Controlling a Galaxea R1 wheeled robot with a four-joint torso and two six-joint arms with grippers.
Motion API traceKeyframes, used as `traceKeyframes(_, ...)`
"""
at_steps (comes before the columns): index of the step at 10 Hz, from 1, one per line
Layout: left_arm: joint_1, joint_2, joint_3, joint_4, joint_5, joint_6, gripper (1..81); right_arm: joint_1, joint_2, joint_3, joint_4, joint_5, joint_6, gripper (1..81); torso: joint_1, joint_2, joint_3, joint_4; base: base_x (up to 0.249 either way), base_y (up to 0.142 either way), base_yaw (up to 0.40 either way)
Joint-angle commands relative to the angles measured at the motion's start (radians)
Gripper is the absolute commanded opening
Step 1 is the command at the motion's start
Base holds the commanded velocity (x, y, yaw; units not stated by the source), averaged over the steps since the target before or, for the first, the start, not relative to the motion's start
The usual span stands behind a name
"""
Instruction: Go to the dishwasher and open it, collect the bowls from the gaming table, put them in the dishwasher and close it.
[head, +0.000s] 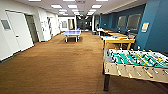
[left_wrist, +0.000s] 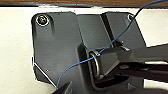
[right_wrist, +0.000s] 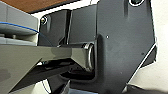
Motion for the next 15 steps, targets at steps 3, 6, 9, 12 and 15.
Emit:
traceKeyframes(3,-0.044,0.001,-0.010,-0.007,0.043,-0.001,81.1,0.039,-0.007,0.008,-0.006,-0.055,-0.004,81.1,0.000,0.000,0.000,0.000,0.000,-0.082,-0.083)
traceKeyframes(6,-0.044,0.006,-0.009,-0.009,0.043,-0.001,81.1,0.039,-0.007,0.008,-0.003,-0.055,-0.004,81.1,0.000,0.000,0.000,0.000,0.000,0.000,0.000)
traceKeyframes(9,-0.044,0.006,-0.010,-0.030,0.043,0.001,81.1,0.034,-0.005,0.008,-0.003,-0.055,-0.004,81.1,0.000,0.000,0.000,0.000,0.000,0.000,0.000)
traceKeyframes(12,-0.044,0.006,-0.010,-0.036,0.043,0.001,81.1,0.033,-0.002,0.008,-0.006,-0.055,-0.004,81.1,0.000,0.000,0.000,0.000,0.000,0.000,0.000)
traceKeyframes(15,-0.039,0.003,-0.010,-0.036,0.043,0.001,81.1,0.033,-0.002,0.007,-0.006,-0.055,-0.005,81.1,0.000,0.000,0.000,0.000,0.000,0.000,0.000)
